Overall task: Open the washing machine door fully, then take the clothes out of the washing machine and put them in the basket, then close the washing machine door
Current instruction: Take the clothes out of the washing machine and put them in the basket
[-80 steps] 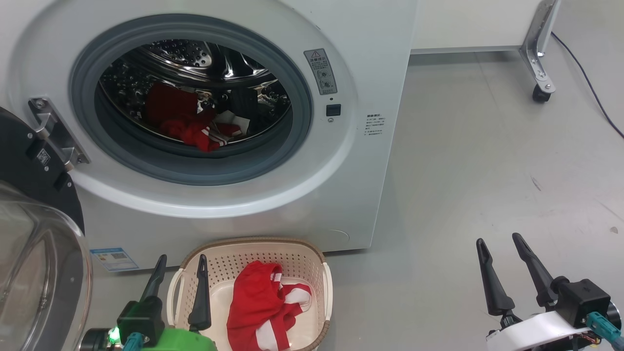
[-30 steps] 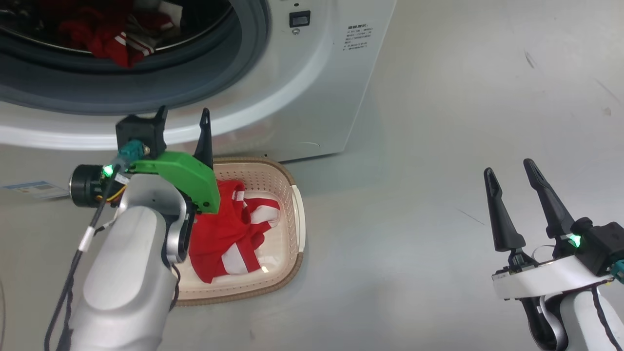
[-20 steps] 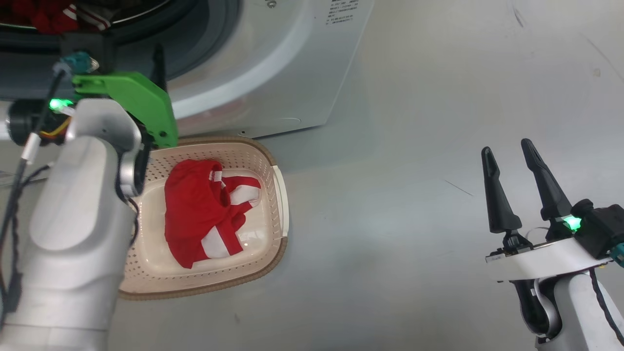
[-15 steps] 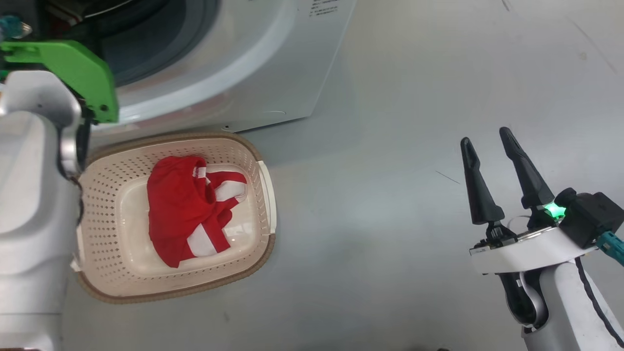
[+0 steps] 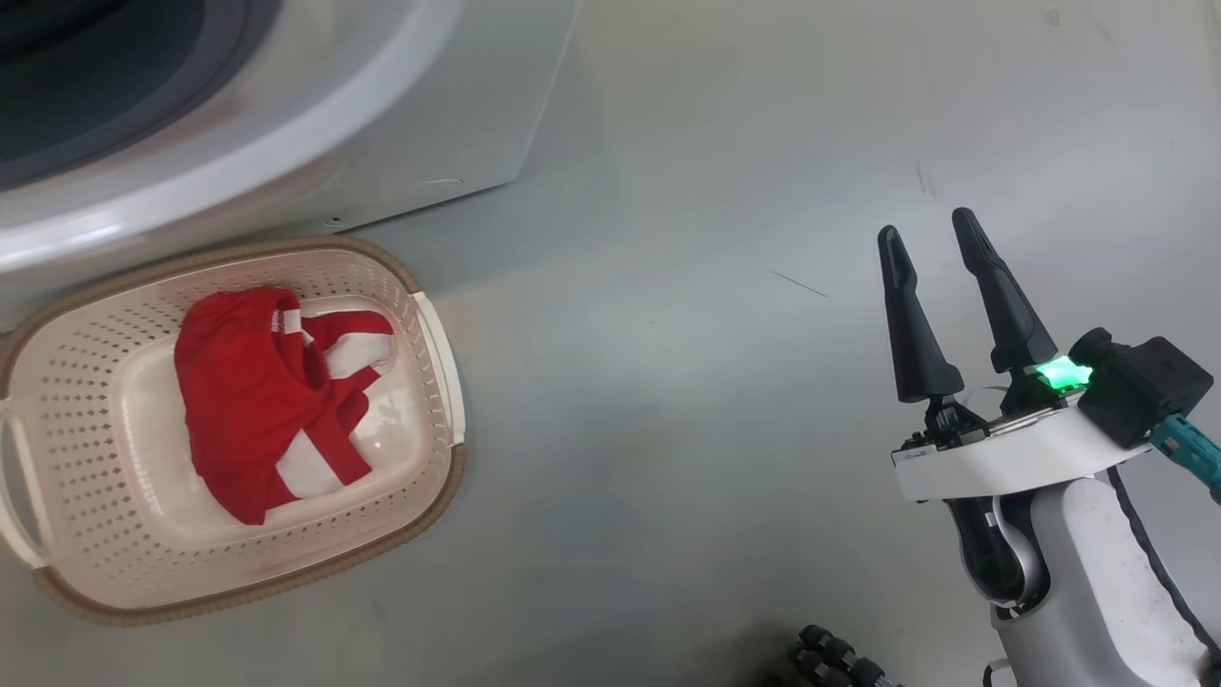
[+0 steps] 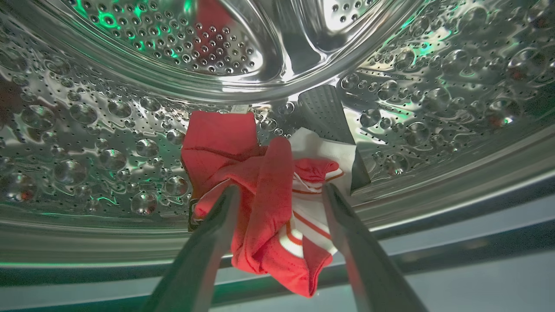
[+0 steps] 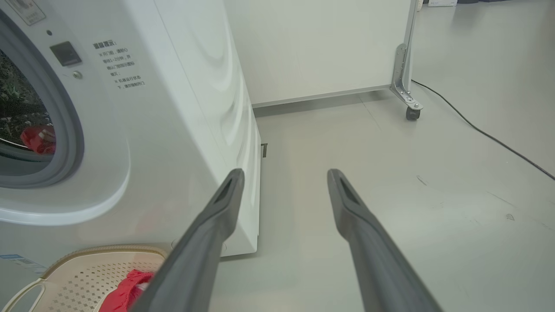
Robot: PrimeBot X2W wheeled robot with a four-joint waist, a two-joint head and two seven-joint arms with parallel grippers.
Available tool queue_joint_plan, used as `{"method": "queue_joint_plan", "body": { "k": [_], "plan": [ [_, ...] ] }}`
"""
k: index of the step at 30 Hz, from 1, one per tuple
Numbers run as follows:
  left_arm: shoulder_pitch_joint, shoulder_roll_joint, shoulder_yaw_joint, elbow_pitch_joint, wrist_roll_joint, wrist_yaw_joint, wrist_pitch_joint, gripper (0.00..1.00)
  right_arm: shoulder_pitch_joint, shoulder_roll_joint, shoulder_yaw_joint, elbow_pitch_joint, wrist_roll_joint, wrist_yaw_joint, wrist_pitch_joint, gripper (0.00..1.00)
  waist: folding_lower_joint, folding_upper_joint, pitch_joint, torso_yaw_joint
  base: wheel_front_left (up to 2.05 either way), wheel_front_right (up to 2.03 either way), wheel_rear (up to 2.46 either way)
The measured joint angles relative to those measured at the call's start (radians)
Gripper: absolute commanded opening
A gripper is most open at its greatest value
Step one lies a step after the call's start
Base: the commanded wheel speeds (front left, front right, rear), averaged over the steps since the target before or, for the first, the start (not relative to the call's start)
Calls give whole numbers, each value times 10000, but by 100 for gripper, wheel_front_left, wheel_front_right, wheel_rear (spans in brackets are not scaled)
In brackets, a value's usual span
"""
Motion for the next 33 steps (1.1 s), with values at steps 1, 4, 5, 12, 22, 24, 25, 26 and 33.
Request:
{"method": "queue_joint_plan", "body": {
  "k": [1, 4, 5, 12, 22, 24, 25, 26, 33],
  "plan": [
    [-70, 59, 29, 12, 13, 0, 134, 100, -49, 8, 19, 4, 54, 0, 0, 100, 0, 0, 77, -76, 0, 0, 0],
    [-222, 79, 79, 23, 102, 0, 441, 100, -192, 12, 10, 12, 165, 2, 0, 100, 0, 0, 309, -272, 0, 0, 0],
    [-249, 79, 136, 29, 148, 0, 520, 100, -232, 12, 10, 27, 198, 0, 0, 100, 0, 0, 383, -330, 0, 0, 0],
    [-462, 257, 571, 198, 621, 0, 1024, 100, -430, 12, -42, 96, 320, 0, 0, 100, 0, 0, 841, -602, 0, 0, 0],
    [-597, 362, 631, 362, 1427, 0, 1910, 1, -802, -15, 38, 213, 408, 2, 0, 100, 0, 0, 1080, -610, 0, 0, 0],
    [-655, 359, 719, 364, 1484, 0, 2069, 0, -822, -21, 40, 217, 410, 2, 0, 100, 0, 0, 1095, -609, 0, 0, 0],
    [-683, 357, 742, 353, 1521, 0, 2071, 0, -830, -25, 42, 221, 410, 2, 0, 100, 0, 0, 1102, -608, 0, 0, 0],
    [-702, 355, 752, 341, 1553, 0, 2150, 0, -841, -27, 46, 224, 412, 2, 0, 100, 0, 0, 1109, -606, 0, 0, 0],
    [-706, 209, 780, 61, 1732, 0, 2243, 0, -951, -79, 33, 272, 426, 0, 0, 100, 0, 0, 1132, -576, 0, 0, 0]
  ]
}}
